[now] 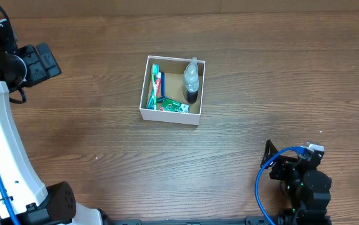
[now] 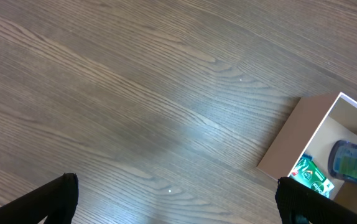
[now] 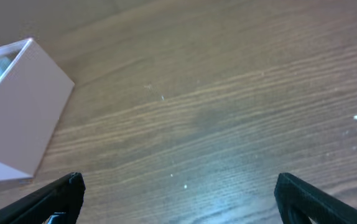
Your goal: Pack container
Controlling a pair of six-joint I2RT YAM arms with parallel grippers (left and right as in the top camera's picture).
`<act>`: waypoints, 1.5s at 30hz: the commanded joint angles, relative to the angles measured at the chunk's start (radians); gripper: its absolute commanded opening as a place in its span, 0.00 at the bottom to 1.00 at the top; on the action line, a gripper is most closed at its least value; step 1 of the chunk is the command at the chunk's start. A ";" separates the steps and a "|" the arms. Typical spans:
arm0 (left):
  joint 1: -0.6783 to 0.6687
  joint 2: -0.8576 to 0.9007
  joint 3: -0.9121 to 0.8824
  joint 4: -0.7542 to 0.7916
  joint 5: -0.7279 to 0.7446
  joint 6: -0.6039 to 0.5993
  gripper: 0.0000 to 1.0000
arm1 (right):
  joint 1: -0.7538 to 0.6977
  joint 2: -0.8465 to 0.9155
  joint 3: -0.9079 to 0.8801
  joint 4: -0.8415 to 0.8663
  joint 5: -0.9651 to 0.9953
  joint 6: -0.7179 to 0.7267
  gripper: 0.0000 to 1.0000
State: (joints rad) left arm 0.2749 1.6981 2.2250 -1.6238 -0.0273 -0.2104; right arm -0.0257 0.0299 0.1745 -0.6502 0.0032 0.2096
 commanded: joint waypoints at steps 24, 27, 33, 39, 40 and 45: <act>-0.010 -0.146 -0.127 0.031 -0.106 0.076 1.00 | -0.003 -0.012 -0.019 0.007 -0.004 0.000 1.00; -0.038 -0.285 -0.313 0.035 -0.134 0.083 1.00 | -0.003 -0.012 -0.019 0.007 -0.004 0.000 1.00; -0.079 -0.608 -0.787 0.594 0.029 0.223 1.00 | -0.003 -0.012 -0.019 0.007 -0.004 0.001 1.00; -0.092 -0.991 -1.354 0.975 0.204 0.389 1.00 | -0.003 -0.012 -0.019 0.007 -0.004 0.001 1.00; -0.092 -1.052 -1.430 0.978 0.200 0.389 1.00 | -0.003 -0.012 -0.019 0.007 -0.004 0.001 1.00; -0.101 -1.337 -1.752 0.979 0.204 0.356 1.00 | -0.003 -0.012 -0.019 0.007 -0.004 0.000 1.00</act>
State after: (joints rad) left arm 0.1844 0.5201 0.6472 -0.6498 0.1425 0.1390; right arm -0.0257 0.0261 0.1738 -0.6437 0.0032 0.2092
